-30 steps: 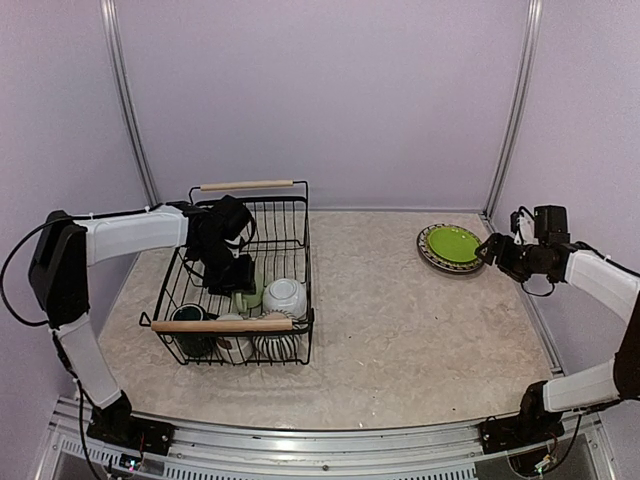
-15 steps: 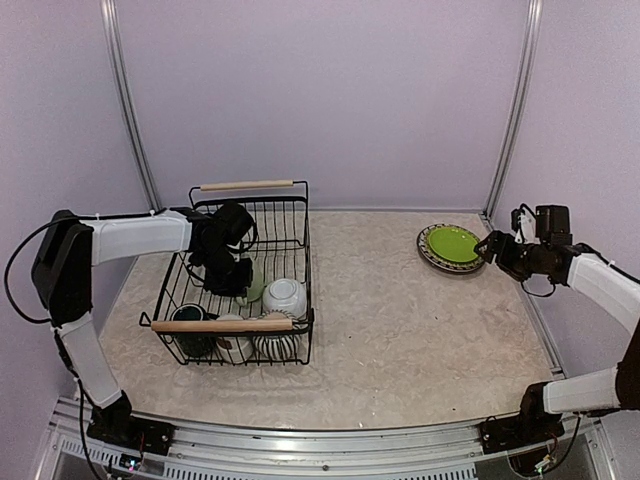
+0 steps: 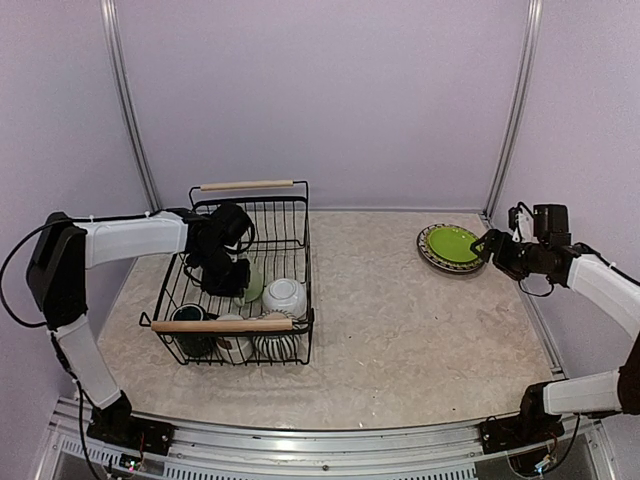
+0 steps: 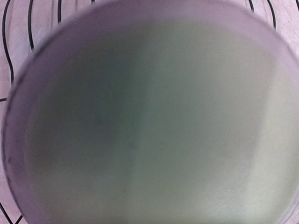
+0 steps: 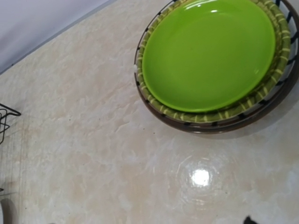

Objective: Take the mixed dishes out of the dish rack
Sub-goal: Grab the cup from the dish rack.

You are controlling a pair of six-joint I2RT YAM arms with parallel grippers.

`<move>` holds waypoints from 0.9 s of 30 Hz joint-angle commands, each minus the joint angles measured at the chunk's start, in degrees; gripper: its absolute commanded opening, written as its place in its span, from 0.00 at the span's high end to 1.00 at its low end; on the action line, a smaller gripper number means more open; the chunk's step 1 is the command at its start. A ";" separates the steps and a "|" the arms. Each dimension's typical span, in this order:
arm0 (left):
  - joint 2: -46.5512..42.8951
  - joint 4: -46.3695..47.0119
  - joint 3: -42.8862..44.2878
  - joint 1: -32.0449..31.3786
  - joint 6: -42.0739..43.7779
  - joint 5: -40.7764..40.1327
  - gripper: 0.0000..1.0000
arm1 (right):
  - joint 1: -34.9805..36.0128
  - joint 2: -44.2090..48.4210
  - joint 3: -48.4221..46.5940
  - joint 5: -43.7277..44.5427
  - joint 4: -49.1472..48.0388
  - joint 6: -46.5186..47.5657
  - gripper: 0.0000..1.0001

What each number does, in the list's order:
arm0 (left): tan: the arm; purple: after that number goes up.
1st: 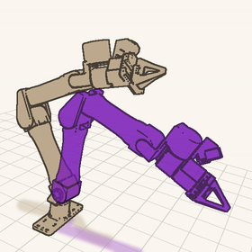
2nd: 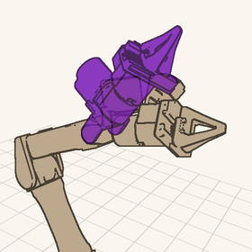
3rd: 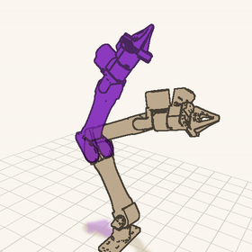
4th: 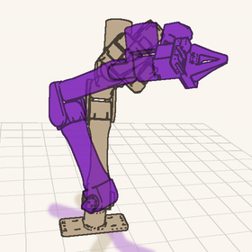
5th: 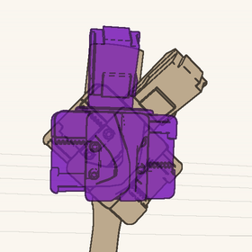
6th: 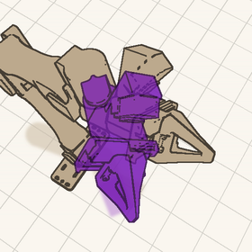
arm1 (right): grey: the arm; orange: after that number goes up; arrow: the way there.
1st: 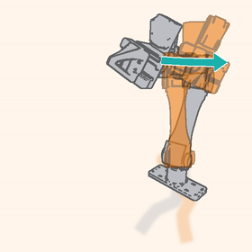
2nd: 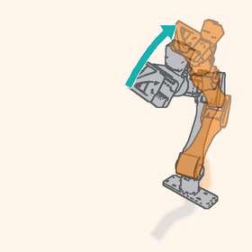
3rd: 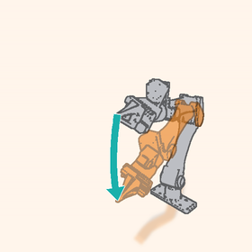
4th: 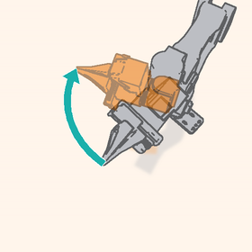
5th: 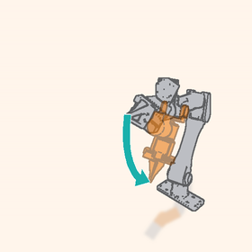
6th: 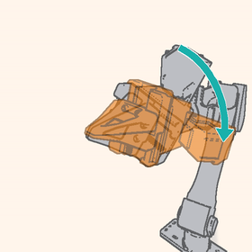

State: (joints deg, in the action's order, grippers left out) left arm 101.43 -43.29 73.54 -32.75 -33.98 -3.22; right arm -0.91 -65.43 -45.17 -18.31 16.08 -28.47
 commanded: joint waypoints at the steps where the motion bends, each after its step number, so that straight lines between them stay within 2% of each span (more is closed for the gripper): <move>1: -5.23 -0.42 -0.27 0.58 0.59 -3.37 1.00 | 2.23 0.66 -1.59 0.47 0.01 -1.34 0.17; 9: -9.08 0.83 0.29 2.89 0.76 1.85 1.00 | 6.24 -1.35 -2.25 0.81 -2.00 -3.27 0.17; 15: -14.07 1.26 3.16 4.53 1.11 6.66 1.00 | 13.60 -4.87 -4.62 1.08 -6.85 -6.42 0.14; 22: -20.48 9.26 4.77 9.59 -0.22 22.15 1.00 | 23.19 -13.18 -12.33 -0.14 -12.42 -10.03 0.14; 27: -21.88 21.62 4.10 10.92 -4.94 35.70 1.00 | 29.55 -19.58 -19.35 -6.10 -20.72 -15.29 0.13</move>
State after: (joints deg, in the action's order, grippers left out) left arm 81.34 -36.64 75.59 -22.11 -35.55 18.70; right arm 24.40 -81.21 -59.24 -19.31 4.08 -38.57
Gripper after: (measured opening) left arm 0.115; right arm 0.864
